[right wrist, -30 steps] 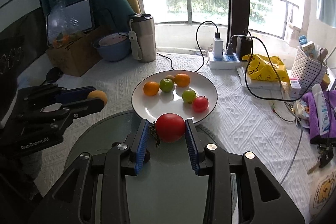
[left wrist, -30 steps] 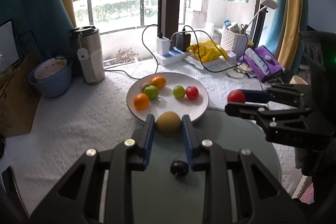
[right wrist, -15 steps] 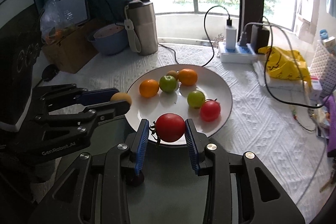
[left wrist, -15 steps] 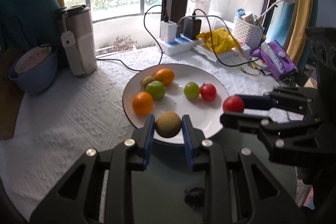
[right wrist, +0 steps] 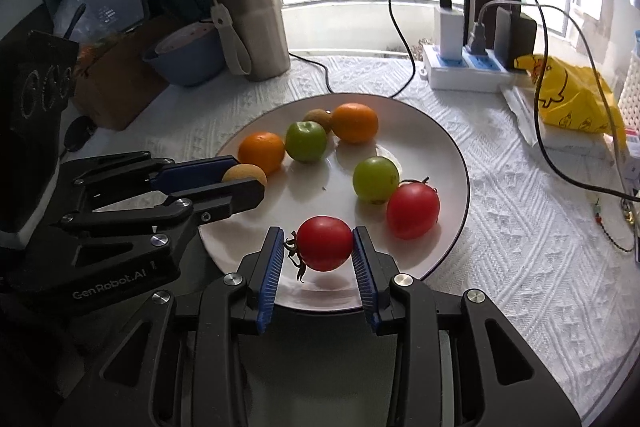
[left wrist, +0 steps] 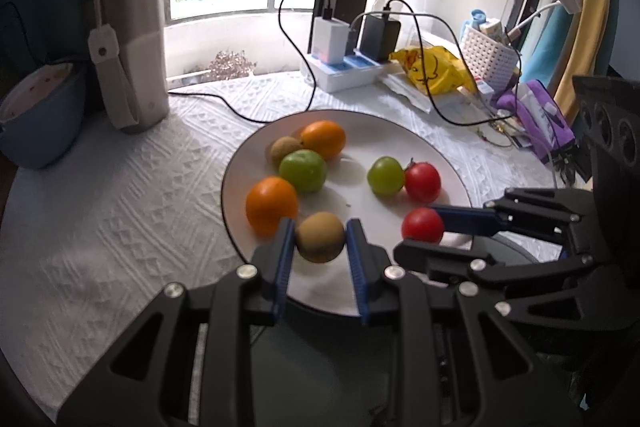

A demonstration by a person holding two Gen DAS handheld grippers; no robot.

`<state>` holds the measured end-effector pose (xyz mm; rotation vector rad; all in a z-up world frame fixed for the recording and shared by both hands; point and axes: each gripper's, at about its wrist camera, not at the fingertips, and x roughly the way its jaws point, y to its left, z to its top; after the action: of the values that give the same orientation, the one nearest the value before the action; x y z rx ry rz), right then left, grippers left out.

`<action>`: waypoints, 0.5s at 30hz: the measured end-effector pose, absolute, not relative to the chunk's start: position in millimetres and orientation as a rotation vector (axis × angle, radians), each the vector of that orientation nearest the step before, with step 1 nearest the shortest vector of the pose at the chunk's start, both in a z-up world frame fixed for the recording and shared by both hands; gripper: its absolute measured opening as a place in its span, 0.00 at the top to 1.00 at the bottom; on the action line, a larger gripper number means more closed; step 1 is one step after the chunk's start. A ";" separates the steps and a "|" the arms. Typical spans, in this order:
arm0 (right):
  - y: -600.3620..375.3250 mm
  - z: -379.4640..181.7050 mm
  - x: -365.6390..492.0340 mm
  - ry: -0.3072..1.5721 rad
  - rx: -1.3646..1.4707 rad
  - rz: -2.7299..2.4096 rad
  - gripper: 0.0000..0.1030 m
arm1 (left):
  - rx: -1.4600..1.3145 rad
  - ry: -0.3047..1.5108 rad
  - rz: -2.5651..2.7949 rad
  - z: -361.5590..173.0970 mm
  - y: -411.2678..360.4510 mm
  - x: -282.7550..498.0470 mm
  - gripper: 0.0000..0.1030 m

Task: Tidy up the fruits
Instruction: 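Open the left tool over the plate while the right tool releases the tomato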

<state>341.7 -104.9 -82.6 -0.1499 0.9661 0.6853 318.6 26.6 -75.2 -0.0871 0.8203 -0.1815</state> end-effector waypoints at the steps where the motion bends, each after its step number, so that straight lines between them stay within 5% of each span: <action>1: -104.8 -83.8 342.2 0.970 -0.150 0.685 0.64 | -0.087 0.826 -0.184 -77.2 26.4 320.0 0.73; 15: -101.1 -81.5 341.3 0.968 -0.160 0.662 0.64 | -0.097 0.843 -0.166 -75.6 26.8 319.8 0.72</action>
<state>341.3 -101.1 -81.5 -0.1601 0.9679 0.6624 319.8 26.8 -75.6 -0.0973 0.8432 -0.1657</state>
